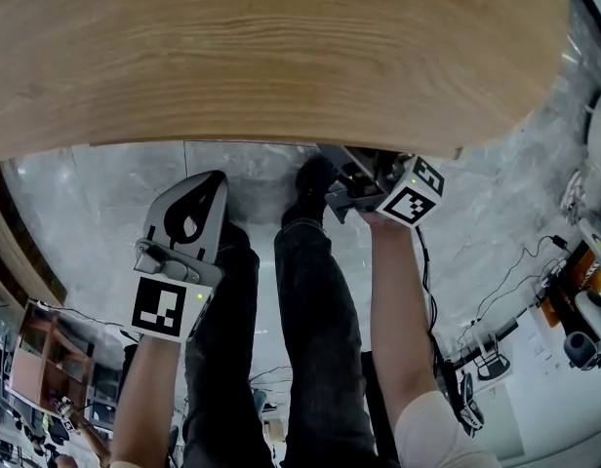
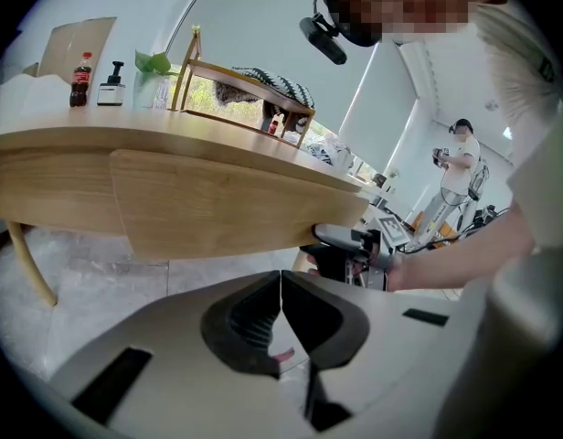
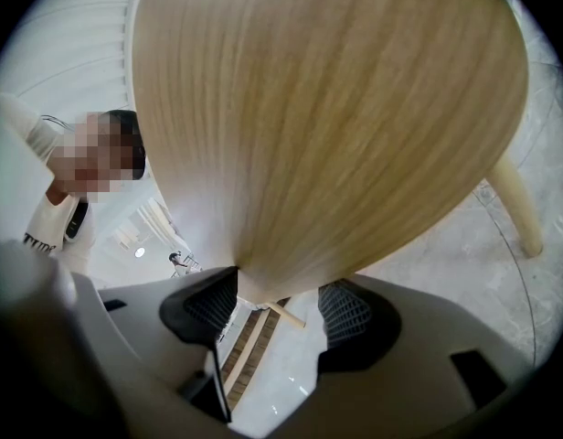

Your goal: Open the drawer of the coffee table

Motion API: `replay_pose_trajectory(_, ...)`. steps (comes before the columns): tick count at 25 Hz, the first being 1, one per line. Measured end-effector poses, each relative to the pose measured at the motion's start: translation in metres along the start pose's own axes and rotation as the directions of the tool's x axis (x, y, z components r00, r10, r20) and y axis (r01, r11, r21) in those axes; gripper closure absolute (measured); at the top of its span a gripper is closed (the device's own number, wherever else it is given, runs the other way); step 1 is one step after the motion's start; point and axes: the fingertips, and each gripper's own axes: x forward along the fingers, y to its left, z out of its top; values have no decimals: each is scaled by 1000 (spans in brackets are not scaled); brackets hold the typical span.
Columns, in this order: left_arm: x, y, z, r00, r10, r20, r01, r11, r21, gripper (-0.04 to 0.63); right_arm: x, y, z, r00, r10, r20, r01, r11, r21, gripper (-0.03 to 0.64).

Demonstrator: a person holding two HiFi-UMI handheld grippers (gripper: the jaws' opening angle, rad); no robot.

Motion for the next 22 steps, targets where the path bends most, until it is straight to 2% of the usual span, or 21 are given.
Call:
replay_pose_trajectory(9,-2,1,-7,1000,-3,-3,3,1000,12,575,-19,7,-30,999,17,-34,-15,999,38,322)
replay_pose_trajectory(22,-8,-11,-31,1000,-21,-3,21,1000,20,575,-35,2,-45,1000,-8,13,8,999,46,327)
